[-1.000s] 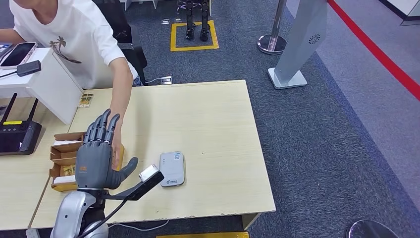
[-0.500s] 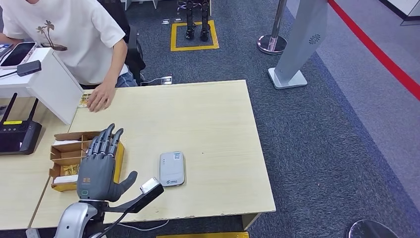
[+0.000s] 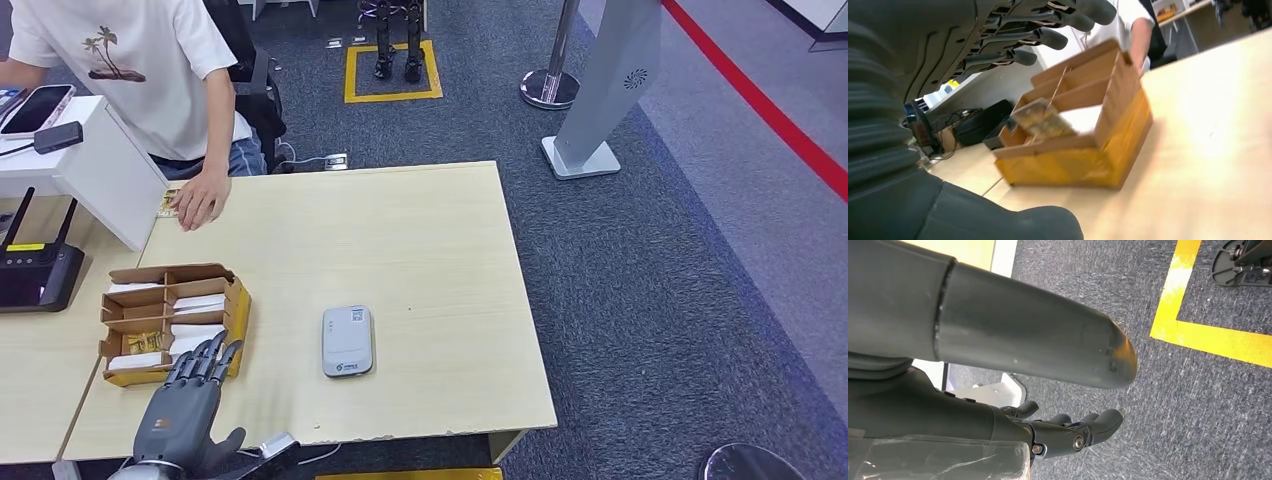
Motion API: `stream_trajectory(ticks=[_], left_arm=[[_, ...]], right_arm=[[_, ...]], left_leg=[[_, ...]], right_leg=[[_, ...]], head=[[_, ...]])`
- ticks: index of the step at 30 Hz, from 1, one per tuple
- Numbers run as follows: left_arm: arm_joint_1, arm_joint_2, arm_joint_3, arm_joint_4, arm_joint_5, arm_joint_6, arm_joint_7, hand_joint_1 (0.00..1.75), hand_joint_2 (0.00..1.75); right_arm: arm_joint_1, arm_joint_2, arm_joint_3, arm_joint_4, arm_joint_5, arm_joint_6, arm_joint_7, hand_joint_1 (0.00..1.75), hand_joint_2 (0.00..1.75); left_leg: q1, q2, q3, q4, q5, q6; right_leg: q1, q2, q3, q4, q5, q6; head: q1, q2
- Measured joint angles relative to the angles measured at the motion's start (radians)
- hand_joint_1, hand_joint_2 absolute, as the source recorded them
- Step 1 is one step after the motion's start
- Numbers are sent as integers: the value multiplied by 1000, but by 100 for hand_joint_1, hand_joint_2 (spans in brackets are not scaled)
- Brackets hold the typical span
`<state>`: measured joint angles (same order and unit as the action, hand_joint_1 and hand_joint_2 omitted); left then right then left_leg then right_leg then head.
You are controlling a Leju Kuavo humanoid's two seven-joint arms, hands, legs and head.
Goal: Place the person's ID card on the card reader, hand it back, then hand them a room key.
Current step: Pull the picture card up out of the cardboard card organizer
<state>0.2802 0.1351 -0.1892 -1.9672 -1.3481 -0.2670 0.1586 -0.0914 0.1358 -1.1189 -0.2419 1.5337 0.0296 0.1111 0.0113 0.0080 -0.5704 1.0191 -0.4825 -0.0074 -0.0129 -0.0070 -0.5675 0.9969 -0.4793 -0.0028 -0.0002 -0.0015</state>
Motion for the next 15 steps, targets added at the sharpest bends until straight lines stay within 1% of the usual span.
stream_trajectory(ticks=[4, 7, 11, 15], left_arm=[[26, 50, 18, -8, 34, -42, 24, 0, 175], [15, 73, 52, -3, 46, -77, 16, 0, 175], [-51, 82, 100, 32, 25, -115, -9, 0, 175], [-142, 83, 124, 94, -1, -132, -27, 0, 175]], right_arm=[[0, -2, 0, 0, 4, 0, 0, 0, 0], [0, -5, 1, 0, 7, 4, -1, 0, 0], [-2, -8, 6, 0, 13, 14, -7, 0, 0], [-3, -10, 18, 0, 14, 15, -11, 0, 0]], left_leg=[[0, -1, 0, 0, 0, 0], [0, -1, 0, 0, 0, 0], [0, -2, 0, 0, 1, 0], [0, -2, 1, 0, 1, 0]], right_leg=[[0, -1, 0, 0, 0, 0], [0, -1, 0, 0, 0, 1], [0, -2, 1, 0, 0, 1], [0, -2, 2, 0, 1, 0]], head=[[0, 0], [0, 0], [0, 0], [0, 0]])
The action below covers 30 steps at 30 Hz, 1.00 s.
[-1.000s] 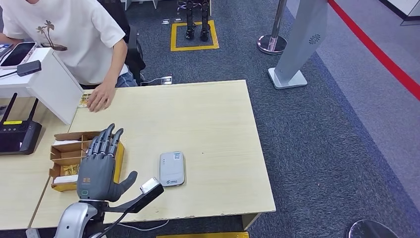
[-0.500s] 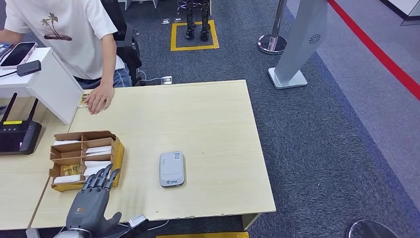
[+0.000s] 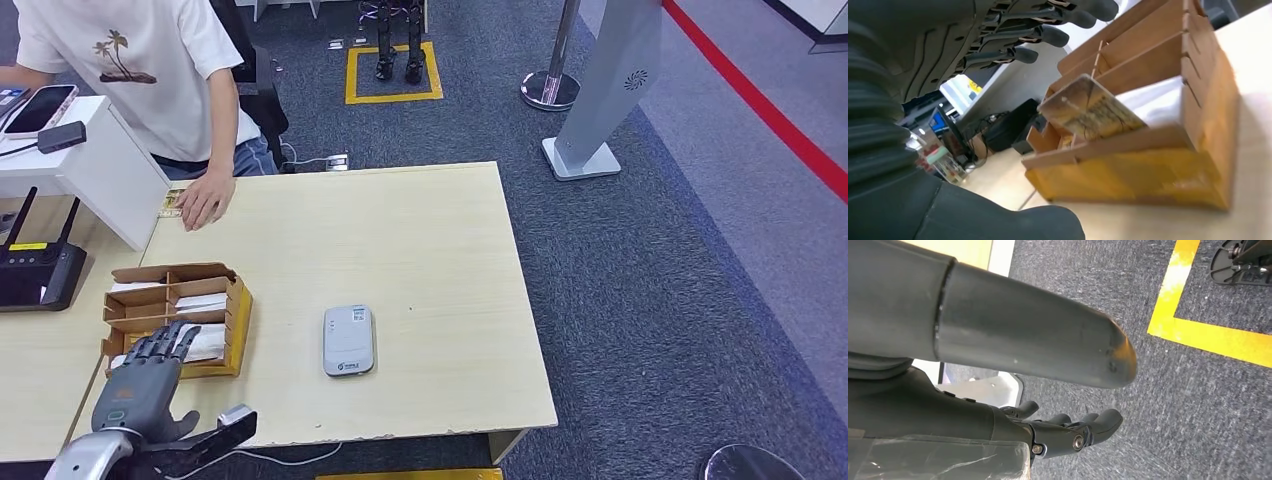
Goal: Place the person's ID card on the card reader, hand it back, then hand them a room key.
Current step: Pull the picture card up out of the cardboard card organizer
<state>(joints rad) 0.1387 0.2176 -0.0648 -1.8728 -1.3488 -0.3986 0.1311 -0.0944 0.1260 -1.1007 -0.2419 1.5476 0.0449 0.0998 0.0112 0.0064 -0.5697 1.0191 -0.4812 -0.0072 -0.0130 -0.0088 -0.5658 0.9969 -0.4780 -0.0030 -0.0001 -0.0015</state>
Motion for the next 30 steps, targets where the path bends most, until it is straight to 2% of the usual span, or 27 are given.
stream_trajectory(ticks=[4, 9, 30], left_arm=[[-67, -8, 3, 56, -15, 0, -15, 0, 175], [-103, -23, 3, 94, -20, 5, -20, 0, 175], [-125, -29, 3, 131, 3, -1, -29, 0, 175]], right_arm=[[-2, -1, 6, 0, 0, 0, -1, 0, 0], [-3, -1, 10, 0, 1, 1, -1, 0, 0], [-3, -2, 18, 0, 1, 0, -10, 0, 0]], left_leg=[[0, 0, 0, 0, 0, -1], [0, 0, 0, 0, 0, -1], [0, 0, 0, 0, 0, 0]], right_leg=[[0, 0, 0, 0, 0, 0], [0, 1, -1, 0, 0, 0], [0, 1, -1, 0, 0, 0]], head=[[0, 0], [0, 0], [0, 0]])
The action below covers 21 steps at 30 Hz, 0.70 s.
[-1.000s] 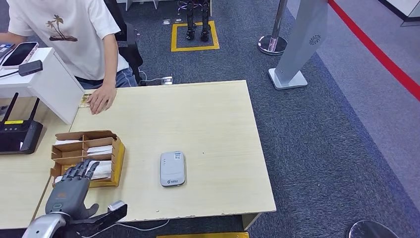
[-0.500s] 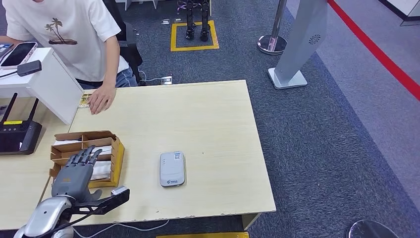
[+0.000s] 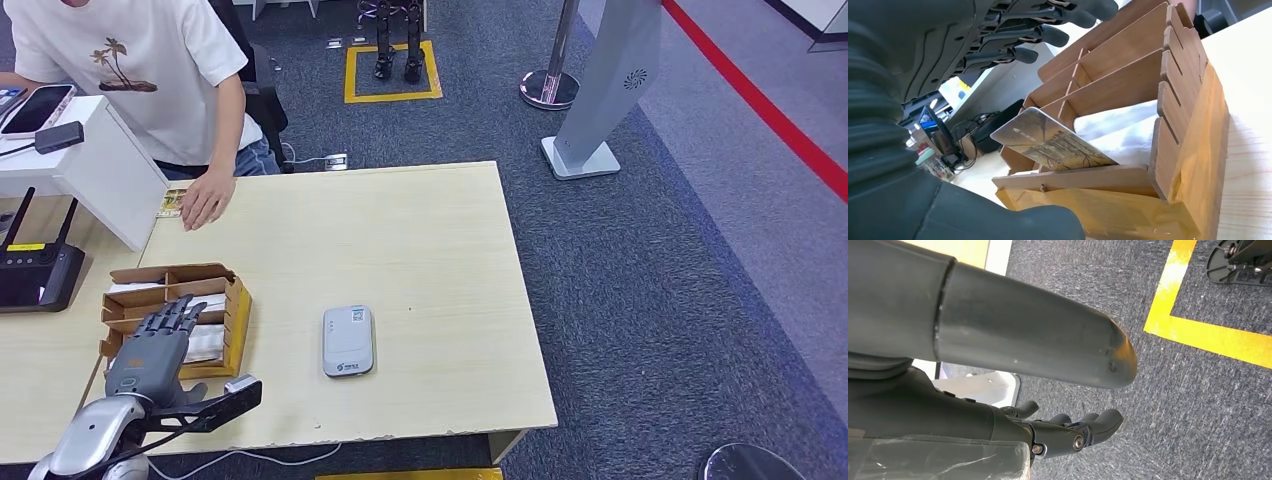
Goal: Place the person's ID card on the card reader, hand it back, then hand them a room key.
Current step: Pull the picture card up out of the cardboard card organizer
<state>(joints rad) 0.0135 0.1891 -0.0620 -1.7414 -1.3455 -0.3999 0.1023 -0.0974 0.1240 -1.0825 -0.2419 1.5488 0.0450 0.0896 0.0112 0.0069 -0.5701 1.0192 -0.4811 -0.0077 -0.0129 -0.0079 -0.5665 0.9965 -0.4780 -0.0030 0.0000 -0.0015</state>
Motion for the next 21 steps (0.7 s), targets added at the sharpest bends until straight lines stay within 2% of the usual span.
stream_trajectory(ticks=[21], left_arm=[[50, 40, 0, -24, 12, -16, 16, 0, 175]], right_arm=[[0, 0, 1, 0, 0, 0, 0, 0, 0]], left_leg=[[0, 0, 0, 0, 0, 0]], right_leg=[[0, 0, 0, 0, 0, 0]], head=[[0, 0]])
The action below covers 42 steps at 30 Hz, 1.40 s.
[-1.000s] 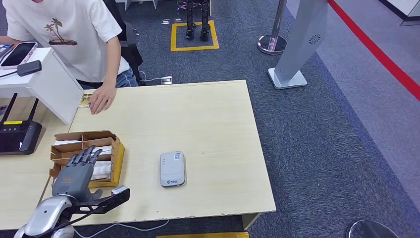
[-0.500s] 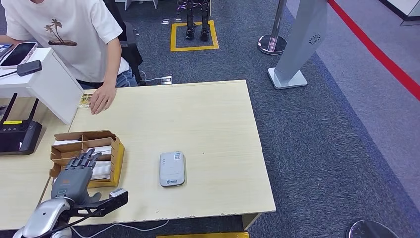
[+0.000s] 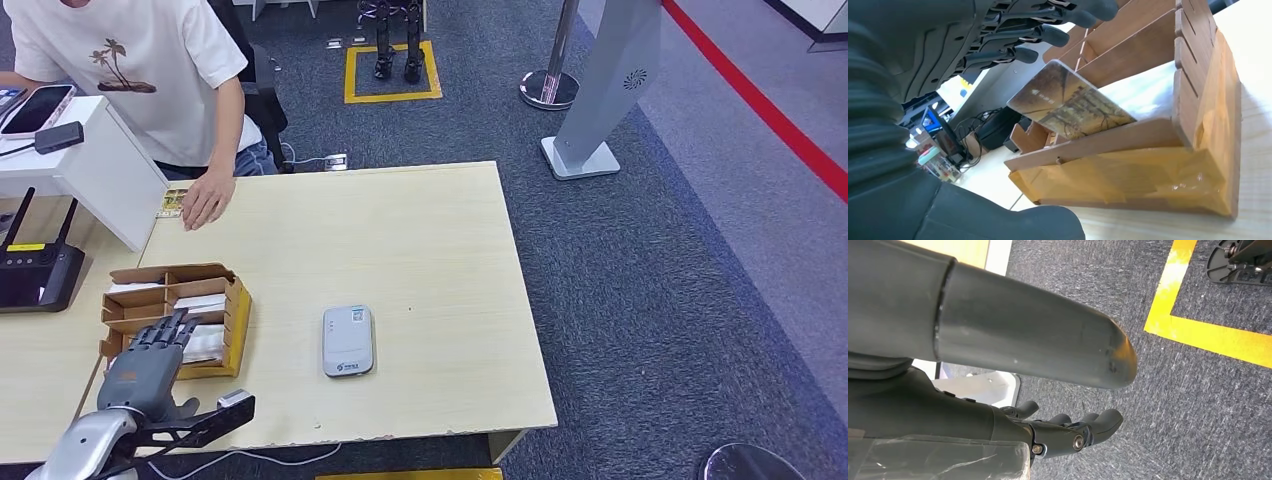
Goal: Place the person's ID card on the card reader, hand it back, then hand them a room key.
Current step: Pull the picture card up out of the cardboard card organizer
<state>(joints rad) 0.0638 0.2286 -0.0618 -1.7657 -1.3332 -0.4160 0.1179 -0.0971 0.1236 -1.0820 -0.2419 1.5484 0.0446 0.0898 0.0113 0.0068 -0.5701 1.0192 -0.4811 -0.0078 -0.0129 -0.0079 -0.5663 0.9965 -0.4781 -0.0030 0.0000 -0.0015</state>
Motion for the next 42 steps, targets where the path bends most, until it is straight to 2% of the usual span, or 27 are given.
stream_trajectory(ticks=[7, 29, 42], left_arm=[[22, 10, 15, -26, 1, -9, 12, 0, 175], [23, 18, 84, -44, -38, -31, 26, 0, 175], [2, -3, 94, -44, -41, -26, 7, 0, 175]], right_arm=[[0, 0, 0, 0, -1, 0, 1, 0, 0], [0, -1, 0, 0, -1, 0, 14, 0, 0], [0, -2, 0, 0, -1, 0, 14, 0, 0]], left_leg=[[0, 0, 0, 0, 0, 0], [0, 0, 0, 0, 0, 0], [0, 0, 0, 0, 0, 0]], right_leg=[[0, 0, 0, 0, 0, 0], [0, 0, 0, 0, 0, 0], [0, 0, 0, 0, 0, 0]], head=[[0, 0], [0, 0], [0, 0]])
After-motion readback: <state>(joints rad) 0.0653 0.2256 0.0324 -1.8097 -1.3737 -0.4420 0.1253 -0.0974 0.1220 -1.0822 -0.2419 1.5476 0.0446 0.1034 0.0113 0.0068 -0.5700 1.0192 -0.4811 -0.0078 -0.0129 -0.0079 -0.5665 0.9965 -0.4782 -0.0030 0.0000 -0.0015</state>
